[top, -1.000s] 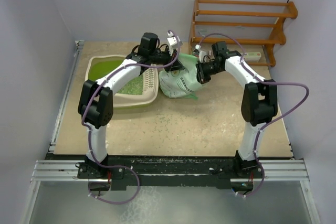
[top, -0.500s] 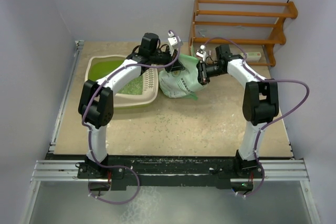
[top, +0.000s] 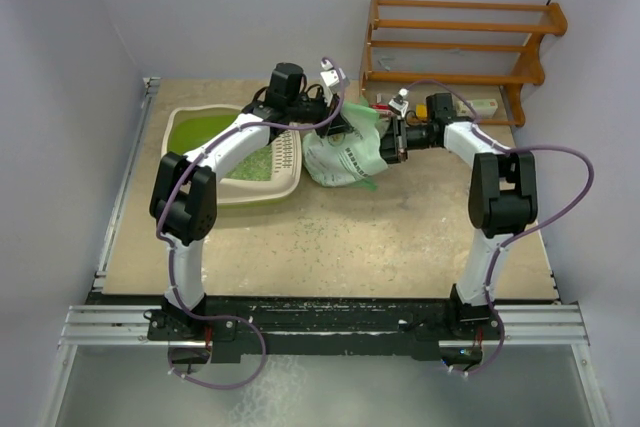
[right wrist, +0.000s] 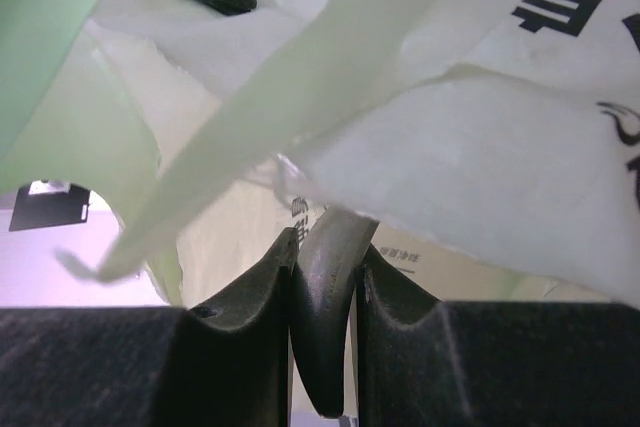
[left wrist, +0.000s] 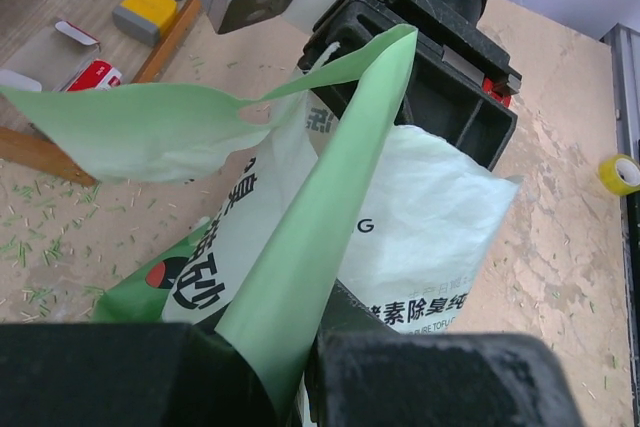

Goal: Fill the litter box with clean litter
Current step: 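Scoop the cat litter from the cat litter bag.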

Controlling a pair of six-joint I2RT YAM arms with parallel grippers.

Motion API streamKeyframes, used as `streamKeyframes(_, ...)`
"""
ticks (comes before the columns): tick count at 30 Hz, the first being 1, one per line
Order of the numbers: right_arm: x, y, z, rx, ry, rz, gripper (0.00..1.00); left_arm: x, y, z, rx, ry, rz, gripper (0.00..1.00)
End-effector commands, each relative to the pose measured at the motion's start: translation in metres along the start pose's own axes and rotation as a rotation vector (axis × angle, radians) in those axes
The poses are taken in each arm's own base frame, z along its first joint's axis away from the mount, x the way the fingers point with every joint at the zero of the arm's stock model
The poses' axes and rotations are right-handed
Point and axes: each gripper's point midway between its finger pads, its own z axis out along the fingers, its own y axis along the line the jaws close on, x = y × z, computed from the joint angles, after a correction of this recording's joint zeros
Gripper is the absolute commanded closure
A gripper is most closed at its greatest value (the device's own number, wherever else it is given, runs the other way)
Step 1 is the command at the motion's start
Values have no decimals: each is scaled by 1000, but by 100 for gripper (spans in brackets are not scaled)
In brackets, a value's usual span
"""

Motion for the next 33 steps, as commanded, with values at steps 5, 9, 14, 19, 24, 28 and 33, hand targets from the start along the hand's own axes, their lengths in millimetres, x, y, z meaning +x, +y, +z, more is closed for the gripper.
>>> streamKeyframes(5,-1,64,-23,-173,-22,-198,100,-23,-1,-1,-16,-66,19,97)
streamKeyframes(9,4,78,-38,-180,-39,-201,100,-37,-2,-6,-23,-95,27,85)
streamKeyframes(14,10,90,-60,-182,-81,-227,100,-46,-3,-13,-43,-107,28,68)
streamKeyframes(19,10,93,-86,-172,-155,-219,100,-57,-5,-24,-76,-114,33,52)
streamKeyframes(24,12,97,-109,-151,-231,-220,100,-73,-7,-42,-125,-127,54,39)
streamKeyframes(28,15,99,-121,-137,-274,-223,100,-85,-11,-57,-156,-141,74,36)
streamKeyframes(33,25,103,-125,-123,-289,-217,100,-97,-20,-71,-172,-154,92,34)
